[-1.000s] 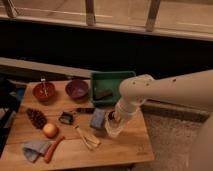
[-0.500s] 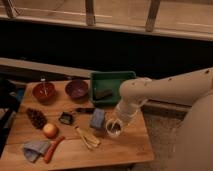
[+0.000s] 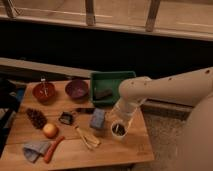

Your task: Stack cups on top of each other

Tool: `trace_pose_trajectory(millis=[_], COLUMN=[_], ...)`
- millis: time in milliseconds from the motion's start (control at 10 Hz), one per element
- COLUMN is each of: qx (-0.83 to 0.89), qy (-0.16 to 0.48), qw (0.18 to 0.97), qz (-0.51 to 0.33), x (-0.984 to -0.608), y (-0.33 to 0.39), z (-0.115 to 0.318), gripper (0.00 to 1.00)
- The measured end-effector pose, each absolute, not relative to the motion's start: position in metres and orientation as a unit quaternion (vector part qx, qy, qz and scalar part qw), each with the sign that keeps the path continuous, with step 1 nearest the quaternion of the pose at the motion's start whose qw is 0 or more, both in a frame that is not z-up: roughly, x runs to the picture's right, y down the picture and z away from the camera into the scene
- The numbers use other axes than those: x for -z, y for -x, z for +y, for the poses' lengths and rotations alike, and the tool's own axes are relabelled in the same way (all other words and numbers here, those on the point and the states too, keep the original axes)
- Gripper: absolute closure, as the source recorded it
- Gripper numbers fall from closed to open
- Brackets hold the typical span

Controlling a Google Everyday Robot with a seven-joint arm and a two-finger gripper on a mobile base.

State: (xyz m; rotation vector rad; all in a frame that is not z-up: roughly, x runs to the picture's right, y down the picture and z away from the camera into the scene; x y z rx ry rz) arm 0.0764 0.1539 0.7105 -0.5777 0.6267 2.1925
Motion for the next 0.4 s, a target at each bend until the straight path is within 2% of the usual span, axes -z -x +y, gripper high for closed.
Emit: trace_pose_trajectory(millis=[400], qx=[-0.865], qy=[0.221], qw=[0.387], qz=[0.229], x=[-0.7073], y=[-0.0758], z=[0.1450], gripper=[0.35])
